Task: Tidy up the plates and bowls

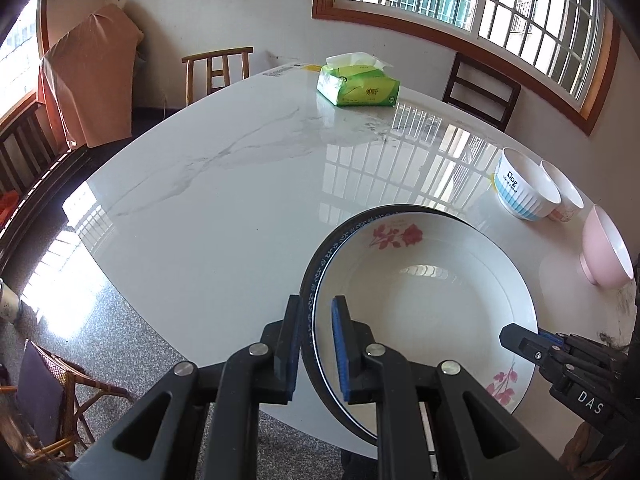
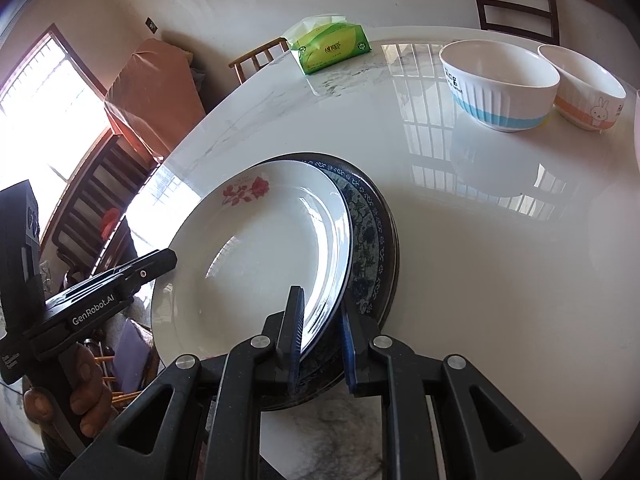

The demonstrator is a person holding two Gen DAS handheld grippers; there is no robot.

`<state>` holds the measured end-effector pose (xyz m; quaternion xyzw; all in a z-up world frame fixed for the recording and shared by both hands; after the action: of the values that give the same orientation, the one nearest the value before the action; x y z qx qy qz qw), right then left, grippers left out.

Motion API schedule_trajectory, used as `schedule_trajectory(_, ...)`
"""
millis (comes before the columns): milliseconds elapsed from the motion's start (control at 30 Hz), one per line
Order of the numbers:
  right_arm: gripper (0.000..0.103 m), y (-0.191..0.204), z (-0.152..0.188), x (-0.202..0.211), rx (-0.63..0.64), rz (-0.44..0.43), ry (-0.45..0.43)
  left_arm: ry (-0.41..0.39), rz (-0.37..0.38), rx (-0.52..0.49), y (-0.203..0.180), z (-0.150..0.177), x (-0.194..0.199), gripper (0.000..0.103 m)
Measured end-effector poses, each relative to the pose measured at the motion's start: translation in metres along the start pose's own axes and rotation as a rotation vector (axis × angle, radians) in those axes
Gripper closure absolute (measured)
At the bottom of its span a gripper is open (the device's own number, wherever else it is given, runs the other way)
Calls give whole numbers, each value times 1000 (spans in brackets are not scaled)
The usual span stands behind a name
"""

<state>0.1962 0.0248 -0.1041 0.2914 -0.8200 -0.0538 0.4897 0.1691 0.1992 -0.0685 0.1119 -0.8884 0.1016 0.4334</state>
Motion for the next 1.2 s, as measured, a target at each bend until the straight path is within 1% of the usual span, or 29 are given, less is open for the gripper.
schedule_trajectory(367, 85, -2, 1, 1, -3, -2, -20, -42, -12, -33, -8, 1, 11, 88)
schedule_trajectory(600, 85, -4, -1, 7, 13, 34, -57, -72, -39, -58, -14, 2, 18, 88)
schedule_trajectory(667, 85, -6, -3, 13, 21, 54, -90, -78, -48, -73, -18, 3, 21, 88)
schedule_trajectory(800, 84, -11, -8, 34, 14, 62, -174, -94, -55, -104, -30, 7, 29, 88)
schedule_trajectory(933, 77, -26, -8, 60, 1, 99, -282, -107, -53, -139, -45, 11, 40, 88)
schedule_trajectory(1067, 73, -52, 0, 87, -20, 169, -360, -127, -51, -181, -64, 14, 50, 88)
schedule_trajectory(1200, 67, -93, 17, 110, -68, 251, -398, -140, -49, -233, -89, 18, 57, 88)
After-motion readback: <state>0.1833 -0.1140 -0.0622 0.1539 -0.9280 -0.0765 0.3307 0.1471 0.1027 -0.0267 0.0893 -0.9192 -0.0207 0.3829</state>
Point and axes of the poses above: each gripper's, at about its wrist camera, not at the fingertips, and x roughly against the way its jaws point, y to its left, z to its underside, the point moved 5 cm from there along -x, roughly the way its jaws point, and after that the axes turned 1 degree about -y, right-handed, at the moved point
